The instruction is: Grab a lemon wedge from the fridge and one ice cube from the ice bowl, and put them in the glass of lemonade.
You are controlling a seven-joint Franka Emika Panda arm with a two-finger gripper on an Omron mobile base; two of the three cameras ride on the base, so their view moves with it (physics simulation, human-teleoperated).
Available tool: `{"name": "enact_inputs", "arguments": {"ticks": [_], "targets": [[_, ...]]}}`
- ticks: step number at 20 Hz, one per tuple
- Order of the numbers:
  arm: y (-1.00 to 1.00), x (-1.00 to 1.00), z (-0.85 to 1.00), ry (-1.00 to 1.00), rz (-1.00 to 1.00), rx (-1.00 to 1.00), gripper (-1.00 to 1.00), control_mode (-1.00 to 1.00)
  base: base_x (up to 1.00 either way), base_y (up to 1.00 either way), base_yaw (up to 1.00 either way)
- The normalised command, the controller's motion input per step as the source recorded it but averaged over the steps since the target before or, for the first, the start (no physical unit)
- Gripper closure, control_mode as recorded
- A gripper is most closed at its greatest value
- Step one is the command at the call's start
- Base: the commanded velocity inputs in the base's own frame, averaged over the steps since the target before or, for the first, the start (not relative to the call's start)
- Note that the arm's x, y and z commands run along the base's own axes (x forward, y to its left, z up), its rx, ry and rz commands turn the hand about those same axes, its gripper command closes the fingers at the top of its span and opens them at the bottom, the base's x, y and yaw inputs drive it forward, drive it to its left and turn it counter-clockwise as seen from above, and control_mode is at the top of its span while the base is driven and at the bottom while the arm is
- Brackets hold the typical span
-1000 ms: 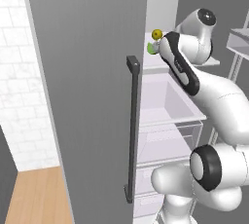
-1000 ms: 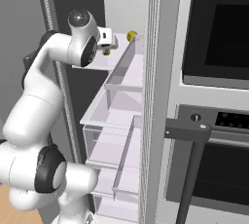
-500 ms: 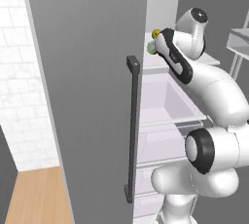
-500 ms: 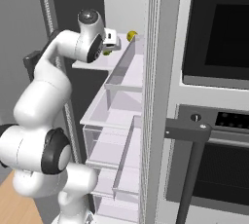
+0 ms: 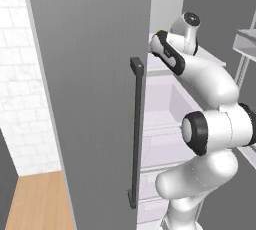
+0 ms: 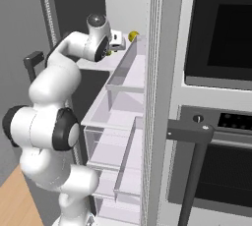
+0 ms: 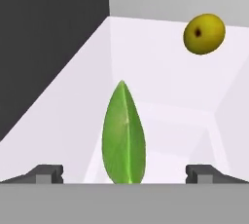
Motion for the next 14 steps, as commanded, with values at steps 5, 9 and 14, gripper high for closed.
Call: {"name": "enact_inputs", "arguments": {"ticks": [5, 9, 14], "targets": [[0.0, 0.69, -0.03, 0.08, 0.0, 0.0, -1.0, -1.0, 0.0, 0.0, 0.0], [0.0, 0.52, -0.27, 0.0, 0.0, 0.01, -1.0, -1.0, 0.0, 0.0, 0.0], [0.0, 0.11, -0.56, 0.0, 0.0, 0.0, -1.0, -1.0, 0.0, 0.0, 0.0]]}}
